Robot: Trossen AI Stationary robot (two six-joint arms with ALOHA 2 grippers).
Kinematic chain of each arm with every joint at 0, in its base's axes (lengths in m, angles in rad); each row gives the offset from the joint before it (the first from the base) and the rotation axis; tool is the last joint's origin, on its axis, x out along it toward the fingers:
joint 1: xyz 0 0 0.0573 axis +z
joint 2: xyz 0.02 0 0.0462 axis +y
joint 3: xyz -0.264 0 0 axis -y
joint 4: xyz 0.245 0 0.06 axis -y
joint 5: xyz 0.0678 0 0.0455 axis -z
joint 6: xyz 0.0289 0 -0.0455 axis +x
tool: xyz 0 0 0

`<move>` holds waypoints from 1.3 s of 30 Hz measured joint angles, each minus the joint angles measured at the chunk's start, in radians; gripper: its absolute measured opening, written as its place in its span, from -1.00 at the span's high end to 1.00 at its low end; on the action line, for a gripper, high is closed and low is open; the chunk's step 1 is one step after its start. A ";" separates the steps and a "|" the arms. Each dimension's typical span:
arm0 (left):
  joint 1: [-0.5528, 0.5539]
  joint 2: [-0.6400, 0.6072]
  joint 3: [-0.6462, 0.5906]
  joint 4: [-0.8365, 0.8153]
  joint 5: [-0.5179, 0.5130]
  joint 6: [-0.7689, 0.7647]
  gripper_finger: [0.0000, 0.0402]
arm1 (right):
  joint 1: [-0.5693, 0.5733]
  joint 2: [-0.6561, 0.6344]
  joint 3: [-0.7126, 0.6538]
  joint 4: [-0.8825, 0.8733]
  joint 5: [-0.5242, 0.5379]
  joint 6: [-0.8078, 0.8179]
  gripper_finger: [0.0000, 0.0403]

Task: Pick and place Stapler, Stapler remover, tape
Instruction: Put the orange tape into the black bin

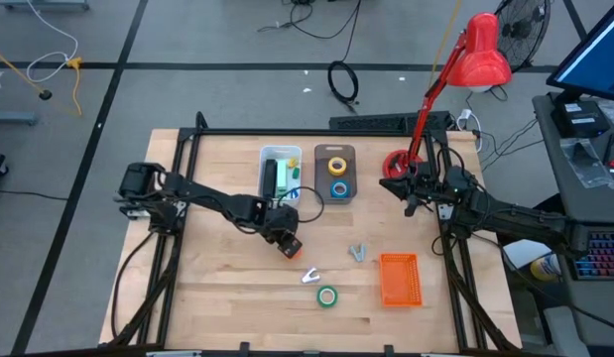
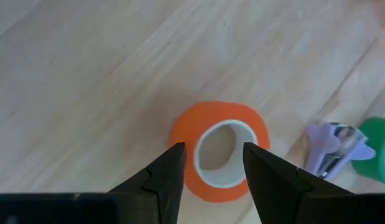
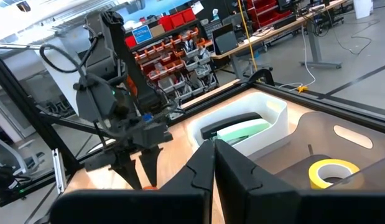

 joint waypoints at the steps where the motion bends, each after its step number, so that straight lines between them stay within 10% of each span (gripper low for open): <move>1: -0.001 0.006 0.000 0.000 -0.001 -0.001 0.15 | 0.000 0.000 0.000 0.000 0.001 0.000 0.98; 39: -0.005 0.061 -0.004 -0.009 -0.031 -0.064 0.15 | -0.002 0.001 0.000 0.000 0.003 -0.003 0.98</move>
